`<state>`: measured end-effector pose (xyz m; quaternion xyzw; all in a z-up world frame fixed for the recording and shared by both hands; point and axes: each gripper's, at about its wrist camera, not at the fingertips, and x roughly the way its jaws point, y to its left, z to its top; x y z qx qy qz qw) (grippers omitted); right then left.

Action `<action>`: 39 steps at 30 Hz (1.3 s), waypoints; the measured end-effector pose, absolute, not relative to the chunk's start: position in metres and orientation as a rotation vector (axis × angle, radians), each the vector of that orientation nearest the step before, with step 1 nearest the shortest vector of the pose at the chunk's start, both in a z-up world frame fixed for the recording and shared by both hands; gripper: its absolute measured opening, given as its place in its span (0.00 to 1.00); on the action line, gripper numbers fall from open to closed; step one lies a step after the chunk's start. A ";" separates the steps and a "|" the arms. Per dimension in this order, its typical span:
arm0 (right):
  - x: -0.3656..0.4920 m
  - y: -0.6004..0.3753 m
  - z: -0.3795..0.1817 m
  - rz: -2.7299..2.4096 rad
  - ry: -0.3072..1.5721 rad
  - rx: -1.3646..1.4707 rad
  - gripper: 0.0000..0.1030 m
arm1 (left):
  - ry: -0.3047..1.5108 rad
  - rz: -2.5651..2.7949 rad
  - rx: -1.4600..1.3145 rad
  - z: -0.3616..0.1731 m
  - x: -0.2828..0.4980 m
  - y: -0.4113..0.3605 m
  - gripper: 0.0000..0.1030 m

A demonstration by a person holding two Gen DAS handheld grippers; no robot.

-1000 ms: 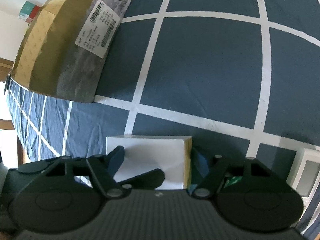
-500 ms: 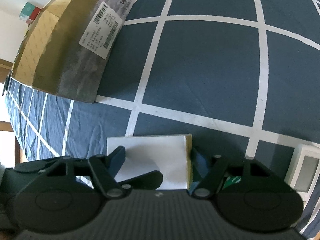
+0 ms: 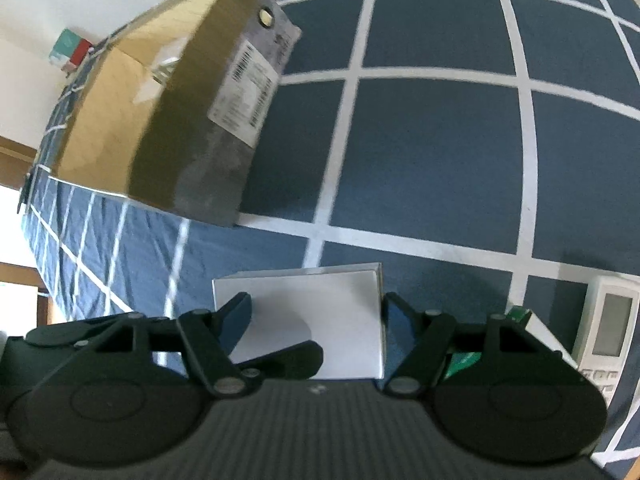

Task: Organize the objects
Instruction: 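Lift the white card with the right gripper and carry it over the box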

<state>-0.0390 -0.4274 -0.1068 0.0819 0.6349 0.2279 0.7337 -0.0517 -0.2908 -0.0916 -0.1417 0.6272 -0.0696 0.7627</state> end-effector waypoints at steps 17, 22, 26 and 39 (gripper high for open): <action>-0.045 -0.365 -0.027 0.438 1.232 0.285 0.69 | 1.257 -0.237 -0.173 -0.013 -0.036 -0.226 0.65; -0.046 -0.336 -0.013 0.409 1.198 0.314 0.69 | 1.239 -0.271 -0.139 -0.002 -0.033 -0.198 0.65; -0.047 -0.313 -0.005 0.386 1.176 0.334 0.69 | 1.228 -0.297 -0.114 0.005 -0.028 -0.175 0.65; -0.040 -0.247 0.003 0.337 1.134 0.368 0.69 | 1.208 -0.355 -0.073 0.012 -0.006 -0.111 0.65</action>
